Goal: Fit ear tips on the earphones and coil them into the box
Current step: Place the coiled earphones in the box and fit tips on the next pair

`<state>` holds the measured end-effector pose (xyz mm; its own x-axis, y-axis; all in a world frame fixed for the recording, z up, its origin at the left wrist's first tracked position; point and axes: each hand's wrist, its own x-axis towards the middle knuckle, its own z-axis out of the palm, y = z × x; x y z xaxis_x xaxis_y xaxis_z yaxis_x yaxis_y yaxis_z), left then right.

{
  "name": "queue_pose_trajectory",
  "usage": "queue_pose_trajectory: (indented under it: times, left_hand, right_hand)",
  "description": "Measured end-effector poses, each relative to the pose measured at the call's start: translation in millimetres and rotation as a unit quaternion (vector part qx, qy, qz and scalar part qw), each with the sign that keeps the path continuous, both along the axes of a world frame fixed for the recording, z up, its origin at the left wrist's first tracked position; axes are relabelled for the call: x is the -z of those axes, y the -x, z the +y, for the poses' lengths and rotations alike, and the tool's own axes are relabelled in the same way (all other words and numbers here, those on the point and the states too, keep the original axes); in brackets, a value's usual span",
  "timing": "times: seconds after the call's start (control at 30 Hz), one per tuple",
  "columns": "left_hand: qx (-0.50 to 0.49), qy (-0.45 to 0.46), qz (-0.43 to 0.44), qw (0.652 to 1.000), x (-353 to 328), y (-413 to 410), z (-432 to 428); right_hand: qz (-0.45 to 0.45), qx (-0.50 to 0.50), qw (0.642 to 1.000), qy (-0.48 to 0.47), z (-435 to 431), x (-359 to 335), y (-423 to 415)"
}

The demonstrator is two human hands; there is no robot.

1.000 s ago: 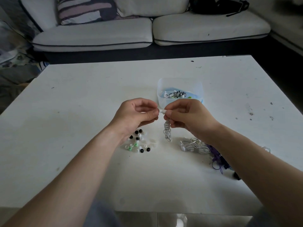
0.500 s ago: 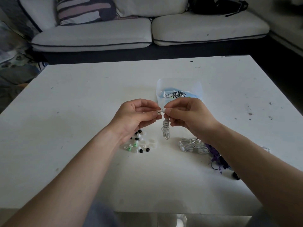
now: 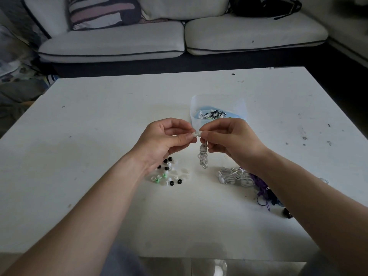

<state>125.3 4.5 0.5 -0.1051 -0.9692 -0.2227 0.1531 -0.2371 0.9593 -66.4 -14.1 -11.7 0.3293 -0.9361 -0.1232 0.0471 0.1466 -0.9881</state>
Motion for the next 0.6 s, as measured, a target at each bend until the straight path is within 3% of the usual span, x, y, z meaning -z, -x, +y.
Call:
queue_pose_trajectory:
  times: [0.6]
  left_hand:
    - [0.017,-0.017,0.029,0.999,3.0,1.7,1.2]
  right_hand:
    - [-0.004,-0.036,0.999,-0.002,-2.0,1.7,3.5]
